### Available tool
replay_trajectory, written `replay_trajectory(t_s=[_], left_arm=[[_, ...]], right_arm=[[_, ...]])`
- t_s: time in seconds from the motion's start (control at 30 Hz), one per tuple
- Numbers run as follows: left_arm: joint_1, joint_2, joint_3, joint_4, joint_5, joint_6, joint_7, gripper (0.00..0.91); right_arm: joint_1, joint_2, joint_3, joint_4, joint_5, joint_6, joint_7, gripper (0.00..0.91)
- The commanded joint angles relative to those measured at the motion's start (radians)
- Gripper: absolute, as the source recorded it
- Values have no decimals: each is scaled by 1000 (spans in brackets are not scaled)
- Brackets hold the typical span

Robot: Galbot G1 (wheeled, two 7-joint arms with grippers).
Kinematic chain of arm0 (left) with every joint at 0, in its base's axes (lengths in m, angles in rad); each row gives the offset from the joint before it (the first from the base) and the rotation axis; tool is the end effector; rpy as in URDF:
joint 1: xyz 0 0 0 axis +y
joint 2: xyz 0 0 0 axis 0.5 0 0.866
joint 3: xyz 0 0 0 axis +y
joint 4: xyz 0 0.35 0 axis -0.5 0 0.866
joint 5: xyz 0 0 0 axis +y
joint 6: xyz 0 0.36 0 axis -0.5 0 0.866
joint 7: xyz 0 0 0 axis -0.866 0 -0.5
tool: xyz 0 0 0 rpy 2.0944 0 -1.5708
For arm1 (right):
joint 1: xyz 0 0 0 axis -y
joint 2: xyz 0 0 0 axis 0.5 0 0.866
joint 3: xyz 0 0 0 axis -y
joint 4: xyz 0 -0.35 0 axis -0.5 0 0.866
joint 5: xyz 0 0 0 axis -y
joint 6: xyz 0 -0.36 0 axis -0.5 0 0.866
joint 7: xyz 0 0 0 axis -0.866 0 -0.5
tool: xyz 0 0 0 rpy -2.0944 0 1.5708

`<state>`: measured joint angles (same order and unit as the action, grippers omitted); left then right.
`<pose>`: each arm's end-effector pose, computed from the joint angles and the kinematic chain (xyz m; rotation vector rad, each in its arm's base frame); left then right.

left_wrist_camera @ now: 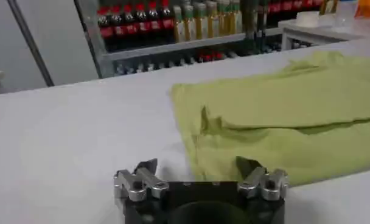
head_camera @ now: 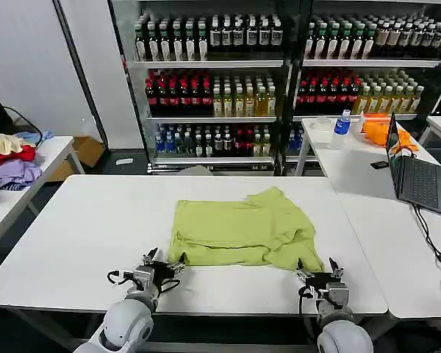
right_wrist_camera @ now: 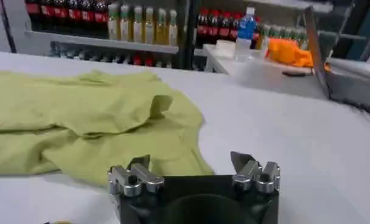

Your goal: Fold and organize the clothes.

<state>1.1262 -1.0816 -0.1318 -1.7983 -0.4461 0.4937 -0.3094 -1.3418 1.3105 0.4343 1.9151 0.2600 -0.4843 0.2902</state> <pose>0.2994 0.0081 -0.3249 -0.1931 -2.6116 -0.2307 0.2566 -0.0296 -0.3167 -0.1492 -2.6744 0.0940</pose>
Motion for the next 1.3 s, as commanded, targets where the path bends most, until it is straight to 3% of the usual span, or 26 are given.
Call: replay_trajectory(t_s=[0.03, 0.4, 0.63, 0.9, 1.17, 1.2, 1.23, 1.27, 1.3], left_arm=[[9, 4, 2, 19, -8, 5, 11, 20], [15, 15, -1, 9, -11, 1, 20, 20], [66, 33, -12, -90, -9, 3, 20, 20], [201, 65, -48, -231, 12, 8, 15, 20], [436, 85, -114, -394, 57, 10, 9, 20], [447, 84, -123, -406, 60, 9, 9, 30], [466, 83, -137, -421, 61, 9, 8, 232], [475, 81, -145, -430, 62, 8, 8, 534], [482, 79, -152, -436, 63, 8, 7, 907]], right_arm=[[5, 8, 3, -22, 35, -23, 9, 0], [15, 13, -12, -28, 12, -15, 0, 0], [-30, 2, -5, 36, -3, -20, 0, 0], [-179, -25, 28, 185, -23, -27, -7, 0], [-336, -16, 19, 305, -87, -27, -21, 0], [-345, -17, 20, 314, -92, -25, -23, 0], [-354, -17, 24, 323, -94, -26, -23, 10], [-356, -17, 25, 328, -95, -27, -21, 191], [-356, -15, 25, 332, -98, -30, -11, 907]])
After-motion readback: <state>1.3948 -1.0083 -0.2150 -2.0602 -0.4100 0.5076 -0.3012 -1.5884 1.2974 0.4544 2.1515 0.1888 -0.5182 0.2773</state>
